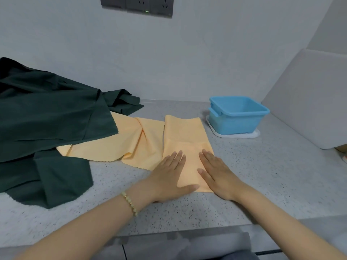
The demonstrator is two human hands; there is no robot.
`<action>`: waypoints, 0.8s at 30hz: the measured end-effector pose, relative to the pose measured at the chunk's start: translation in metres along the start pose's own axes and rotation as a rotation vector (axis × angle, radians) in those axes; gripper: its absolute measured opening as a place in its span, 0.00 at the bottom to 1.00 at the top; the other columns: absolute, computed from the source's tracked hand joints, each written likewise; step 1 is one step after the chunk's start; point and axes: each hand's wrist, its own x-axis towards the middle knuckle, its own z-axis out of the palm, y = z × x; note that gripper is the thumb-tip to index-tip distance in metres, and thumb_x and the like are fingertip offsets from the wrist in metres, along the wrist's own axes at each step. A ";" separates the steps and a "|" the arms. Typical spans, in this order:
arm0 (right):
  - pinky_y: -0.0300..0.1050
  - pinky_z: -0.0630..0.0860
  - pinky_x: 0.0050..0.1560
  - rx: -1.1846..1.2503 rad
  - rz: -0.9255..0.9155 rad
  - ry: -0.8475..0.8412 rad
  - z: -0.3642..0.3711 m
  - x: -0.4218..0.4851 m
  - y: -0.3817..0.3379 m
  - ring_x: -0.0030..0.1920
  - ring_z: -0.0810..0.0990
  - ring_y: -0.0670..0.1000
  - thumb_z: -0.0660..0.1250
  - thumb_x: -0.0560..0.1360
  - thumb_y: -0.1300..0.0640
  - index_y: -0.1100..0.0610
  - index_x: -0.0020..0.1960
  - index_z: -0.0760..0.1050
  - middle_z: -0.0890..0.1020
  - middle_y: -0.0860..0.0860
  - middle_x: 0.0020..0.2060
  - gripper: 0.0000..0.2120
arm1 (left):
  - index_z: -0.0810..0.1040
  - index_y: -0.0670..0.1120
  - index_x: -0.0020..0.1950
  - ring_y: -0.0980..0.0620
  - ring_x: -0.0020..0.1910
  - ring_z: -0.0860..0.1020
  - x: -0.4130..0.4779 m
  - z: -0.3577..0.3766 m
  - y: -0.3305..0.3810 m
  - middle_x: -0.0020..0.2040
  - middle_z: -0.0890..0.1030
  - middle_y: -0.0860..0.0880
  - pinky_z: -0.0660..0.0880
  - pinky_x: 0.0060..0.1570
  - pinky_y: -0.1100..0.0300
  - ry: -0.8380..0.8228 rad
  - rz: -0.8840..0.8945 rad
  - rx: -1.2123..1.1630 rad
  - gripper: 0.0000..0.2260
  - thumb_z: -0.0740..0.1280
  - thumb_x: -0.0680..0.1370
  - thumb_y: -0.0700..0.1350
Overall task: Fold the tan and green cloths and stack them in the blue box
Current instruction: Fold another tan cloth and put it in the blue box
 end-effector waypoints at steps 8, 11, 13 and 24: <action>0.34 0.27 0.68 -0.063 -0.102 -0.056 -0.002 -0.052 -0.001 0.71 0.27 0.39 0.42 0.67 0.23 0.51 0.76 0.32 0.30 0.44 0.72 0.49 | 0.32 0.48 0.77 0.59 0.74 0.34 -0.036 -0.015 -0.012 0.75 0.31 0.55 0.34 0.71 0.63 -0.099 0.127 0.125 0.51 0.49 0.68 0.78; 0.36 0.30 0.71 -0.113 -0.116 -0.041 -0.007 -0.053 0.001 0.74 0.32 0.42 0.43 0.70 0.26 0.52 0.77 0.36 0.35 0.48 0.75 0.46 | 0.34 0.48 0.77 0.59 0.75 0.36 -0.034 -0.020 -0.017 0.76 0.34 0.55 0.37 0.72 0.63 -0.113 0.157 0.161 0.48 0.51 0.71 0.75; 0.39 0.32 0.73 -0.158 -0.127 -0.018 -0.008 -0.051 0.001 0.76 0.37 0.44 0.47 0.74 0.31 0.54 0.78 0.39 0.39 0.50 0.77 0.42 | 0.34 0.49 0.77 0.61 0.75 0.36 -0.034 -0.023 -0.020 0.76 0.34 0.55 0.38 0.71 0.65 -0.119 0.179 0.152 0.45 0.54 0.73 0.70; 0.44 0.71 0.61 0.059 -0.223 0.169 -0.034 -0.029 0.030 0.59 0.77 0.51 0.71 0.73 0.54 0.52 0.67 0.73 0.79 0.50 0.59 0.23 | 0.53 0.47 0.77 0.49 0.69 0.61 -0.005 -0.045 -0.030 0.70 0.64 0.48 0.52 0.69 0.61 0.115 0.201 0.435 0.31 0.60 0.77 0.38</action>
